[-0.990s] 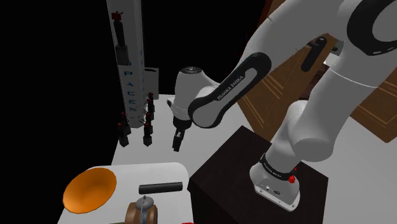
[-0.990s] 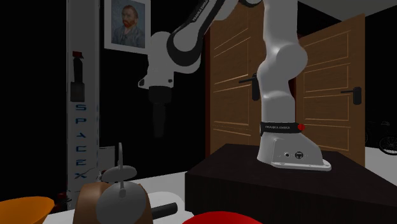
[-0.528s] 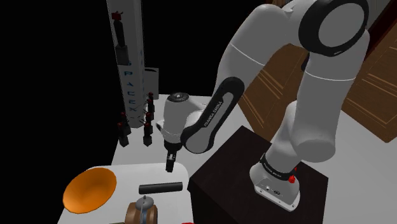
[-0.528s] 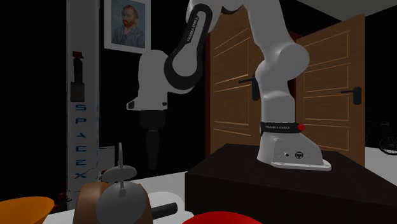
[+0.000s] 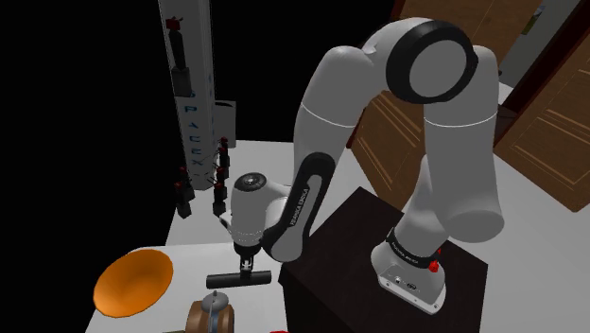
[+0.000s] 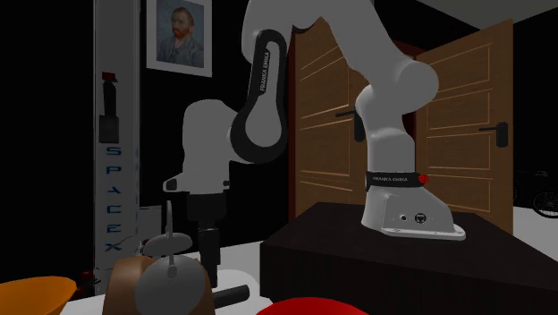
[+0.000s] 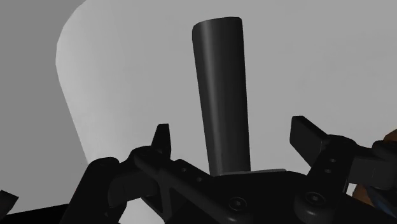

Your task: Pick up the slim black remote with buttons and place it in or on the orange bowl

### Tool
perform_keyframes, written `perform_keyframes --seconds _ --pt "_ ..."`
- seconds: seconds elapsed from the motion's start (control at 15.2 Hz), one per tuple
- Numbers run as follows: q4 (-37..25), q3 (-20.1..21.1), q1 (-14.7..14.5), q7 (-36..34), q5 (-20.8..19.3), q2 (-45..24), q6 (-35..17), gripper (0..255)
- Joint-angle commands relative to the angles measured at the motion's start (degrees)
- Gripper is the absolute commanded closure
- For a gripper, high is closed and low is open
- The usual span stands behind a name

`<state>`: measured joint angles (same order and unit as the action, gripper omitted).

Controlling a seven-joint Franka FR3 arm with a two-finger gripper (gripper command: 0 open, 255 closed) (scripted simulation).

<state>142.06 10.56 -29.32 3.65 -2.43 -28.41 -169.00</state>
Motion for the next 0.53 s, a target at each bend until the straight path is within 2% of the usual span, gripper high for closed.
perform_keyframes --seconds 0.0,0.46 --pt "-0.7 -0.6 -0.9 -0.4 -0.4 -2.1 -1.4 0" --pt "-2.4 -1.8 -2.3 -0.8 -0.8 -6.4 -4.1 0"
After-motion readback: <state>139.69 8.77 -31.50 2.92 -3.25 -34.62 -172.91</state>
